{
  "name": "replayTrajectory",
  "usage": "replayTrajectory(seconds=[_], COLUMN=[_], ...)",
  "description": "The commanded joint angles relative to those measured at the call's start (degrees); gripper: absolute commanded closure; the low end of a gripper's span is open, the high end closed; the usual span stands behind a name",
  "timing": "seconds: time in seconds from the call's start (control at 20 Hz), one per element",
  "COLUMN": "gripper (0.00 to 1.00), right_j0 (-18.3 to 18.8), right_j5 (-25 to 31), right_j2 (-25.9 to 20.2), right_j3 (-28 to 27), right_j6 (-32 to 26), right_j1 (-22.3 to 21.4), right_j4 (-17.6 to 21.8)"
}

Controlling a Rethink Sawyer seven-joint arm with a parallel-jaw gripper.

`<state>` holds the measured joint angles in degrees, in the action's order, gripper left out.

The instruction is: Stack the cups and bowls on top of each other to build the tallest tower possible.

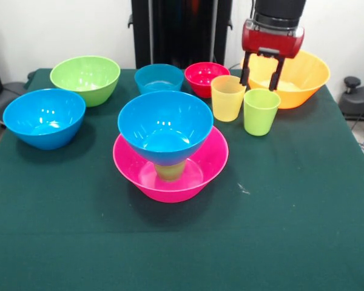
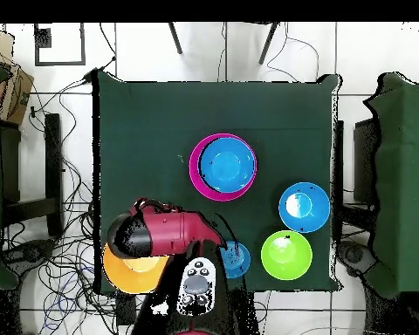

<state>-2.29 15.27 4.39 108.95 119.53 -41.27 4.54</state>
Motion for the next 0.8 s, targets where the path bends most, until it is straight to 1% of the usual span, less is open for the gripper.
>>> replayTrajectory(seconds=[0.05, 0.3, 0.5, 0.6, 0.65, 0.8], gripper=[0.00, 0.00, 0.00, 0.00, 0.00, 0.00], right_j0=[-2.6, -3.9, -6.5, -7.2, -8.5, -9.9], right_j5=[-3.7, -4.6, -4.0, -4.5, -4.7, -5.3], right_j2=[-0.2, 0.0, -0.2, -0.7, -0.4, 0.3], right_j3=[0.4, 1.0, 1.6, 2.5, 3.0, 3.3], right_j6=[12.3, 12.3, 13.8, 14.3, 15.0, 15.2], right_j1=[4.5, 5.4, 5.5, 5.4, 5.0, 5.4], right_j4=[-3.0, -4.6, -7.4, -8.5, -9.2, -10.1])
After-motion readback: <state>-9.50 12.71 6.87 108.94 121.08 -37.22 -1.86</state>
